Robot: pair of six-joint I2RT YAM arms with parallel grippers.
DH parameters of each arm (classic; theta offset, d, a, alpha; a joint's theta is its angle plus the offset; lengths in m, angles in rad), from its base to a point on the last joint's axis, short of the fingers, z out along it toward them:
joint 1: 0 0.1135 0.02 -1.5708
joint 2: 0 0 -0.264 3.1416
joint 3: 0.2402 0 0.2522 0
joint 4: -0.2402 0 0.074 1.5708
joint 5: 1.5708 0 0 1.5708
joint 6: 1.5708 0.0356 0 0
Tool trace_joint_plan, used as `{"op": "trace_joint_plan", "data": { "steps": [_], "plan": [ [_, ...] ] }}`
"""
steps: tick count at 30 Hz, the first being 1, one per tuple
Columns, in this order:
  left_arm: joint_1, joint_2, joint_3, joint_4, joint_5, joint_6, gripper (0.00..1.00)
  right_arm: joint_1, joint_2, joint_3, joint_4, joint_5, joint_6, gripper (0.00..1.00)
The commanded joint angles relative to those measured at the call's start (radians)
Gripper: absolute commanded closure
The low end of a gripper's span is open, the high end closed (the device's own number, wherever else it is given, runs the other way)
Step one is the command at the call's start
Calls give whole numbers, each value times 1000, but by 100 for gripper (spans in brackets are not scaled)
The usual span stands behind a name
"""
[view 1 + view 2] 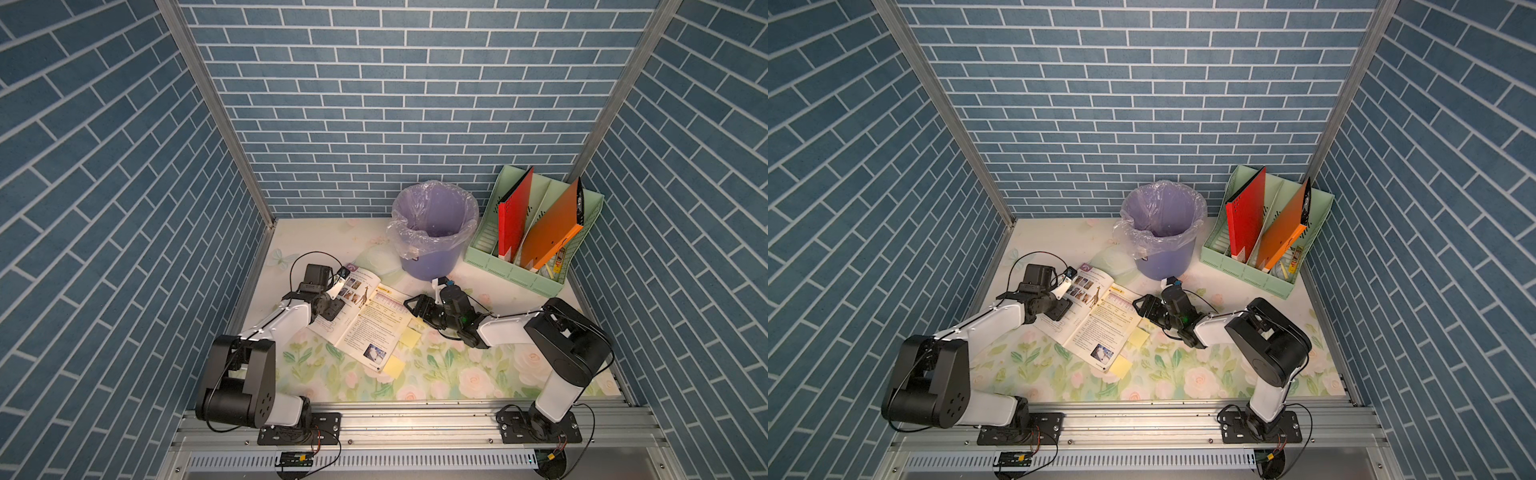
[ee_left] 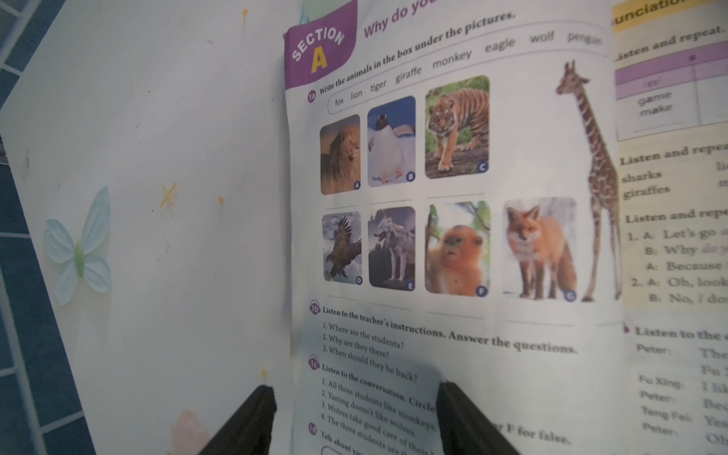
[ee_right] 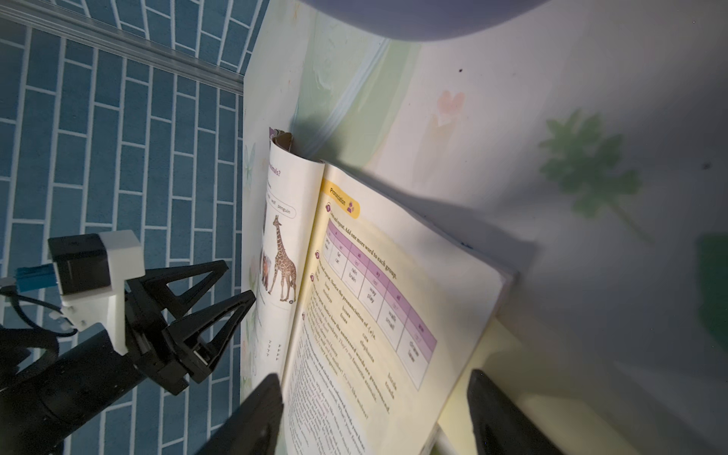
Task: Peel off the used sticky note
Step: Turn the page of the book at the center of the board.
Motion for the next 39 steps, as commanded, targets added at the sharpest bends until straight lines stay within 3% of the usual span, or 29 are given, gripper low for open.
{"op": "trace_joint_plan", "data": {
  "steps": [1, 20, 39],
  "plan": [
    [-6, -14, -15, -12, -2, 4, 30, -1, 30, 25, 27, -12, 7, 25],
    [-6, -7, -10, -7, 7, 7, 30, -4, 4, -31, 20, 7, 10, 25],
    [-6, -1, -13, -2, 12, 6, 30, 18, 87, 63, 94, -34, 23, 27]
  ]
}}
